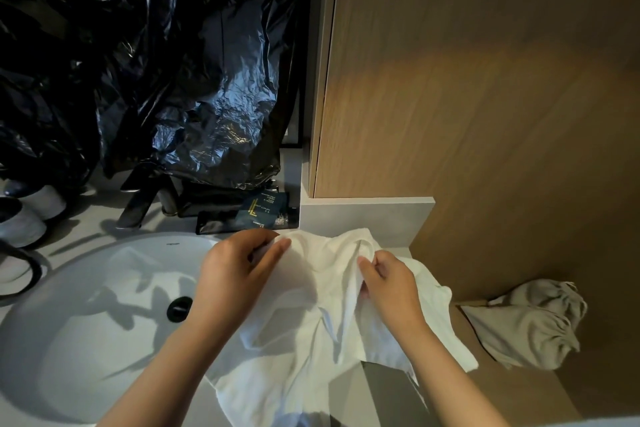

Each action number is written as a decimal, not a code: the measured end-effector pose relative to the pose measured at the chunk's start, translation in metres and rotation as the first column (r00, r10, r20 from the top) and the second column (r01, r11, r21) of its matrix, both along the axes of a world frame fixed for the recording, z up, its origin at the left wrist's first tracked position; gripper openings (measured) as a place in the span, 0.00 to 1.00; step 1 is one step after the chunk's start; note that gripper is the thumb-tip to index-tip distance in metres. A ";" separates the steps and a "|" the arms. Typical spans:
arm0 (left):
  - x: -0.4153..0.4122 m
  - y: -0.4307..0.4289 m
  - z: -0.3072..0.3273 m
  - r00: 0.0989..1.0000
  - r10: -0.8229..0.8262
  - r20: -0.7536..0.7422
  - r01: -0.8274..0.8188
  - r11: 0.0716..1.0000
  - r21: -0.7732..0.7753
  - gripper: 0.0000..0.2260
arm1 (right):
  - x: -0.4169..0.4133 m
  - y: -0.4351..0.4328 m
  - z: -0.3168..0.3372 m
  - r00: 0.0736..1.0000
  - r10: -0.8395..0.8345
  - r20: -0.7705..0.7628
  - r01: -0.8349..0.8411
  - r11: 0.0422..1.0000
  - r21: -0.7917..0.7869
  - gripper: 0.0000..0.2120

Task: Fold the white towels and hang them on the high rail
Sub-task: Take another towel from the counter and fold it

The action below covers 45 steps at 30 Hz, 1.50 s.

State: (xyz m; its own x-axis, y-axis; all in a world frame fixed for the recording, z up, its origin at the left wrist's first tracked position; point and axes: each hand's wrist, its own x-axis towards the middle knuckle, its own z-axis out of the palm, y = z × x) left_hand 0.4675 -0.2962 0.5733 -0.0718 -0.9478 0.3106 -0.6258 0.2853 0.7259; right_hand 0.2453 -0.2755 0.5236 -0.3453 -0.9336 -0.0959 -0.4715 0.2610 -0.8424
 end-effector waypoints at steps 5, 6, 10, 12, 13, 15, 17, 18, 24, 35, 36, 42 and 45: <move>-0.002 -0.004 0.000 0.997 0.041 -0.061 -0.041 0.999 0.015 0.10 | -0.010 0.006 0.066 0.911 0.059 0.408 0.021 0.982 -0.189 0.18; -0.005 -0.006 0.000 0.995 0.055 -0.085 -0.053 0.998 0.015 0.11 | -0.014 0.006 0.080 0.844 0.084 0.530 0.029 0.979 -0.202 0.17; -0.023 -0.013 -0.001 0.951 0.103 -0.292 -0.086 0.994 0.072 0.11 | -0.022 -0.006 0.088 0.633 -0.070 0.771 0.148 0.988 -0.032 0.14; -0.032 -0.017 -0.008 0.967 0.056 -0.250 -0.023 0.991 0.130 0.09 | -0.022 -0.007 0.071 0.617 -0.161 0.771 0.148 0.985 0.087 0.11; -0.034 -0.017 -0.014 0.978 0.021 -0.205 0.015 0.985 0.171 0.06 | -0.023 -0.005 0.059 0.636 -0.179 0.751 0.126 0.984 0.128 0.09; -0.038 -0.012 -0.024 0.985 -0.033 -0.171 0.076 0.966 0.249 0.05 | -0.027 0.002 0.034 0.738 -0.189 0.648 0.100 0.980 0.172 0.09; -0.037 -0.005 -0.034 0.982 -0.030 -0.189 0.081 0.959 0.270 0.15 | -0.030 0.012 0.017 0.850 -0.130 0.510 0.062 0.987 0.147 0.12; -0.036 -0.002 -0.037 0.980 -0.008 -0.199 0.060 0.964 0.258 0.19 | -0.029 0.018 0.012 0.903 -0.056 0.425 0.010 0.994 0.109 0.13; -0.023 0.012 -0.042 0.925 0.209 -0.317 -0.114 0.949 0.295 0.24 | -0.022 0.037 0.001 0.936 0.322 -0.142 -0.334 0.940 -0.073 0.16; -0.008 0.020 -0.038 0.768 0.309 -0.561 -0.057 0.905 0.421 0.03 | -0.004 -0.005 -0.019 0.500 0.707 -0.500 -0.707 0.667 0.237 0.12; -0.006 0.021 -0.038 0.768 0.309 -0.562 -0.051 0.903 0.427 0.02 | -0.004 -0.007 -0.014 0.487 0.700 -0.523 -0.704 0.668 0.239 0.09; -0.007 0.022 -0.028 0.718 0.256 -0.648 0.062 0.903 0.425 0.02 | -0.005 0.007 0.033 0.719 0.637 -0.277 -0.662 0.749 0.005 0.05; -0.014 0.021 -0.013 0.642 0.190 -0.742 0.181 0.904 0.388 0.04 | 0.000 0.017 0.064 0.798 0.602 0.000 -0.590 0.782 -0.201 0.04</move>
